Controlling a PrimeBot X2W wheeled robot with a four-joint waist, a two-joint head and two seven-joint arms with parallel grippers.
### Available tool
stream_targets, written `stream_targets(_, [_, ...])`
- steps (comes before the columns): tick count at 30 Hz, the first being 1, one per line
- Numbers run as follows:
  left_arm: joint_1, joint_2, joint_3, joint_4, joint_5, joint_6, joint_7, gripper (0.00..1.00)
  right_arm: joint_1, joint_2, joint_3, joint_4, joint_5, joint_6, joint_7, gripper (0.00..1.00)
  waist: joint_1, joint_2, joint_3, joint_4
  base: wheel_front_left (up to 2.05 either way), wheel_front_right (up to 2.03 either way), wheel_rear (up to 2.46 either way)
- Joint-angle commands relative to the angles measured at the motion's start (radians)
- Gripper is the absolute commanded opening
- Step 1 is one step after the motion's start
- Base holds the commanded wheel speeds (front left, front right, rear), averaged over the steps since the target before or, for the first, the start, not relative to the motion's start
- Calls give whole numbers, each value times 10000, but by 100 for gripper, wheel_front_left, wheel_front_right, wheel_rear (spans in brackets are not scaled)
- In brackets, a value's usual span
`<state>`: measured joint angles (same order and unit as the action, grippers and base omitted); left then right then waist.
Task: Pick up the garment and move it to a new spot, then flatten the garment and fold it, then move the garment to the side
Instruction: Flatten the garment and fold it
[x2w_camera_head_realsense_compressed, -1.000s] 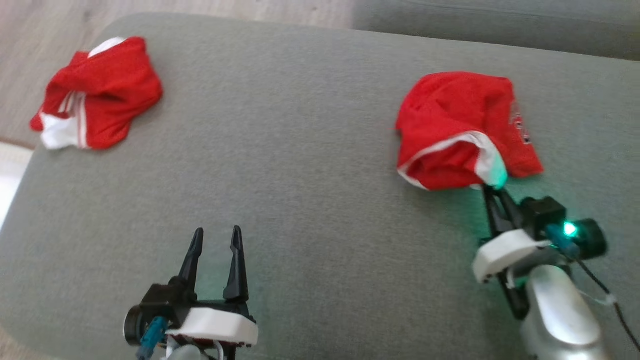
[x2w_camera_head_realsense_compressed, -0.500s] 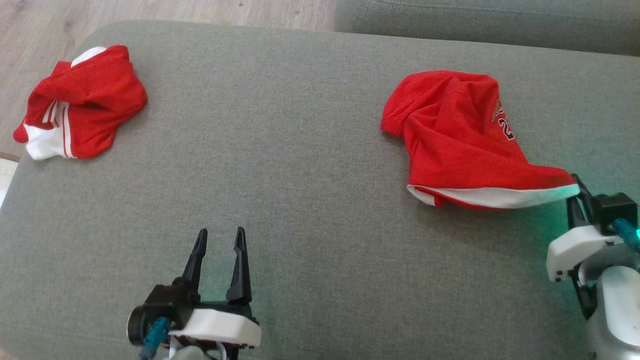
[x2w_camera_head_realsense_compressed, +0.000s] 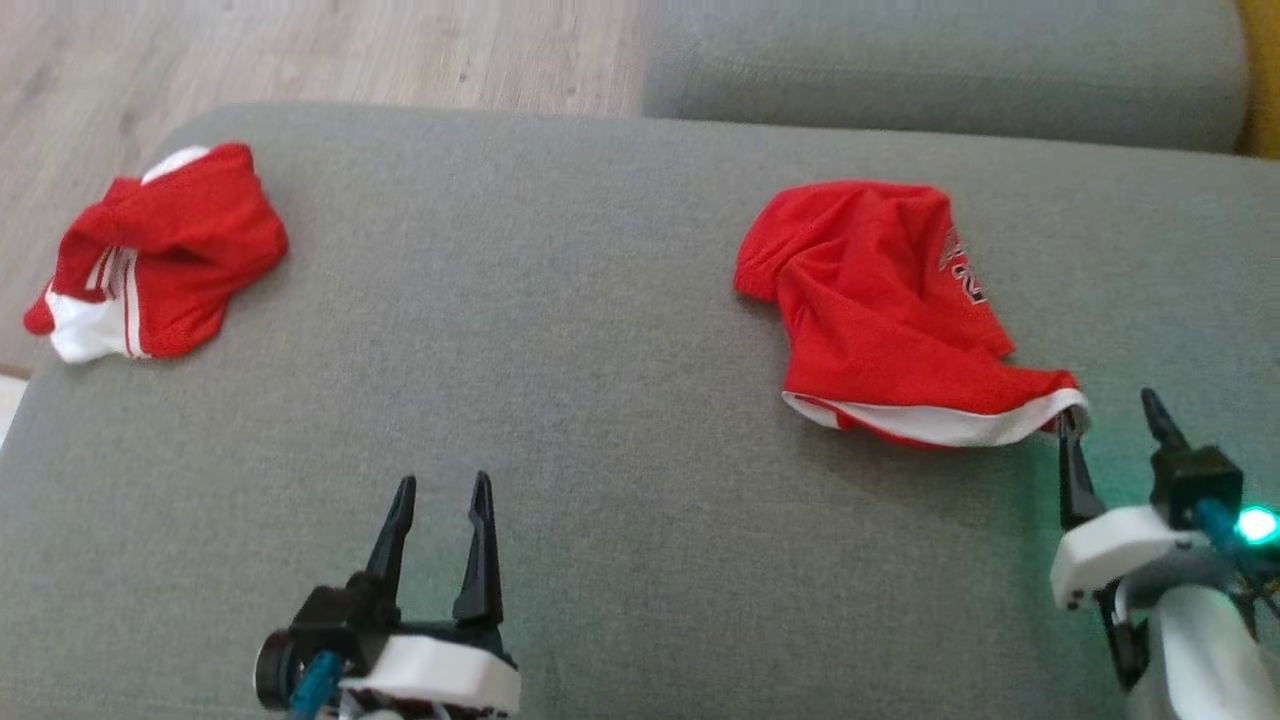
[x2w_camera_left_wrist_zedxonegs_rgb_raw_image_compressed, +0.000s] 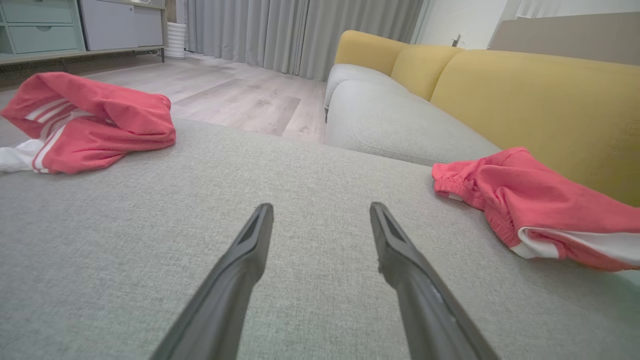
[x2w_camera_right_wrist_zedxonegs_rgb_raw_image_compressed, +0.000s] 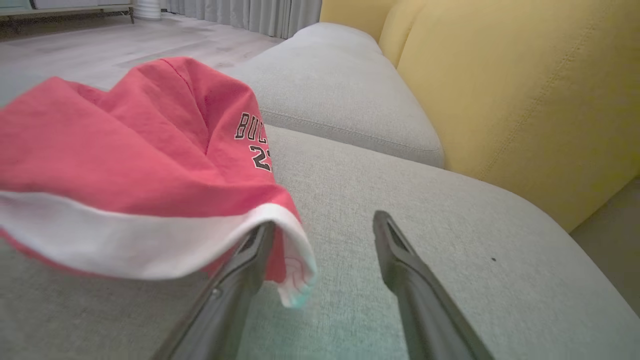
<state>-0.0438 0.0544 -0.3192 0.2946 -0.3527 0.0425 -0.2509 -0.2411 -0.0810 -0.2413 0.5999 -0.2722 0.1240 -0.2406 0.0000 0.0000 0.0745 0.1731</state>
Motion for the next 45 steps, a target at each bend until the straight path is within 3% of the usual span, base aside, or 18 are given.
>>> stream_targets(1, [-15, -16, 412, -230, 94, -28, -109, 100, 107, 78, 279, -586, 157, 67, -167, 100, 0, 0, -272, -133, 0, 0, 0])
stream_targets(11, [205, -16, 465, -285, 110, -51, -109, 100, 1089, 286, 1263, -1990, 467, 67, -203, 100, 0, 0, -626, -219, 0, 0, 0])
stream_targets(16, [160, -17, 456, -339, 116, -76, -109, 100, 867, 300, 2907, -2275, 499, 67, 50, 100, 0, 0, -505, -95, 0, 0, 0])
stream_targets(19, [90, -20, 436, -384, 113, -78, -109, 100, 339, 197, 4181, -2058, 399, 67, 469, 100, 0, 0, -326, 63, 0, 0, 0])
stream_targets(23, [-15, -27, 374, -408, 60, -84, -109, 100, -697, -477, 5748, -1423, -194, 67, 1175, 100, 0, 0, -151, 380, 0, 0, 0])
stream_targets(31, [-76, -38, 211, -459, -176, 19, -109, 100, -1859, -1223, 6735, 71, -673, 67, 3175, 100, 0, 0, 59, 1105, 0, 0, 0])
stream_targets(32, [-70, -38, 203, -468, -214, 40, -109, 100, -1929, -1303, 6851, 225, -607, 67, 3431, 85, 0, 0, 78, 1153, 0, 0, 0])
stream_targets(33, [-67, -38, 191, -477, -243, 53, -109, 100, -1998, -1376, 6945, 307, -535, 67, 3599, 65, 0, 0, 103, 1202, 0, 0, 0])
stream_targets(34, [-65, -39, 188, -487, -265, 69, -109, 100, -2061, -1429, 6976, 336, -441, 67, 3714, 38, 0, 0, 119, 1230, 0, 0, 0])
stream_targets(36, [-71, -39, 173, -513, -301, 105, -109, 100, -2158, -1475, 6949, 254, -278, 67, 3782, 0, 0, 0, 160, 1265, 0, 0, 0])
stream_targets(45, [-89, -40, 198, -545, -320, 198, -109, 100, -2279, -589, 6853, -939, 630, 67, 2734, 0, 0, 0, 161, 1092, 0, 0, 0])
